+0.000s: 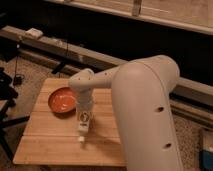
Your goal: Place the bottle in the ceramic bowl
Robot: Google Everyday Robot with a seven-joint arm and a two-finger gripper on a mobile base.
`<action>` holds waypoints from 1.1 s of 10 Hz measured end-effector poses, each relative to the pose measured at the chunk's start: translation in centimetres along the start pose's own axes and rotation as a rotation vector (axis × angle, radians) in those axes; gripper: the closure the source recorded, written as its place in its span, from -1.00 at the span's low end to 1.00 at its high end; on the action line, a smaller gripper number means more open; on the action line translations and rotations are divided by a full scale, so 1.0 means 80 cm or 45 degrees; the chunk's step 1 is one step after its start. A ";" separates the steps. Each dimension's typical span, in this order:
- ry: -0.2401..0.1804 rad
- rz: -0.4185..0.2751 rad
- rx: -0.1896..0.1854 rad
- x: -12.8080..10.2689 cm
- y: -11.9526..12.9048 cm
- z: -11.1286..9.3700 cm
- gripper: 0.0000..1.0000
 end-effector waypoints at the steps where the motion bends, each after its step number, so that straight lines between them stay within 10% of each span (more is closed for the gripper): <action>1: 0.004 -0.049 0.002 -0.014 0.016 -0.007 0.86; 9: -0.008 -0.375 0.072 -0.141 0.106 -0.045 0.82; 11: -0.043 -0.388 0.108 -0.167 0.106 -0.042 0.44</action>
